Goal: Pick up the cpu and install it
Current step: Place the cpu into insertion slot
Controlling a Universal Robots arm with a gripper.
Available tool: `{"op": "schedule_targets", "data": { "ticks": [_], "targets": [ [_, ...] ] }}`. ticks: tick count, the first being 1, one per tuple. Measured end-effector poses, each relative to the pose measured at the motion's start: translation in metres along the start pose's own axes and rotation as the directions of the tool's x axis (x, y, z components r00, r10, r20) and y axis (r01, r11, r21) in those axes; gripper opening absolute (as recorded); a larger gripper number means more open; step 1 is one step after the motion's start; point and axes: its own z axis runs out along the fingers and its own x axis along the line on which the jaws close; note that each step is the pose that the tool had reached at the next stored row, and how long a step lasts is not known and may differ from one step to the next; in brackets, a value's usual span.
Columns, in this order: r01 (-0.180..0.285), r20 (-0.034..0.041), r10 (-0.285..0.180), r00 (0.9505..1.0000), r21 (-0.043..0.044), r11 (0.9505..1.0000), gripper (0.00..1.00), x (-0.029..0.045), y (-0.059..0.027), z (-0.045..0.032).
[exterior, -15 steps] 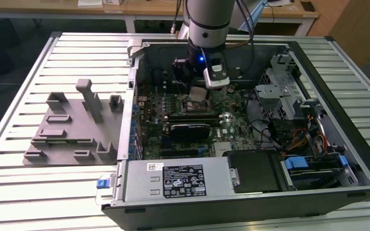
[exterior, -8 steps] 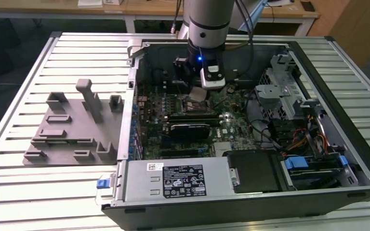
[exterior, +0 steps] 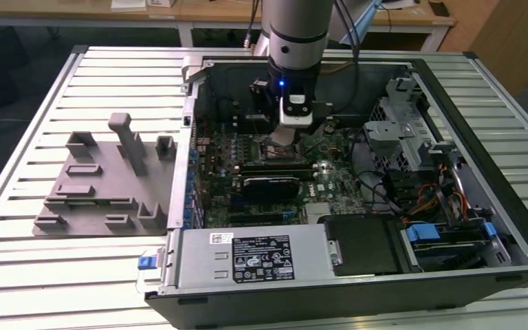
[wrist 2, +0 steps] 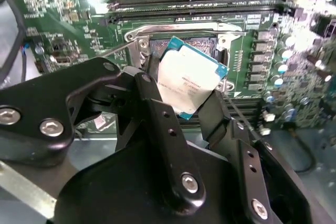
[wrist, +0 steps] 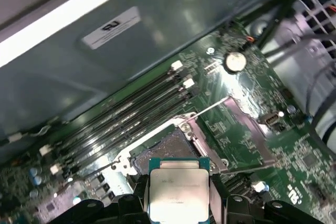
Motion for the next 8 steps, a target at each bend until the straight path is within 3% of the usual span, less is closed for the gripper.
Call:
{"op": "schedule_targets", "data": {
  "ticks": [4,8],
  "targets": [
    [-0.072,0.0058,0.072,0.9974,-0.0014,0.9974,0.54,0.0000,-0.0001,0.0005],
    [-0.144,0.0115,0.144,0.9896,-0.0033,0.9896,0.54,0.0000,-0.0001,0.0011]
  ]
}}
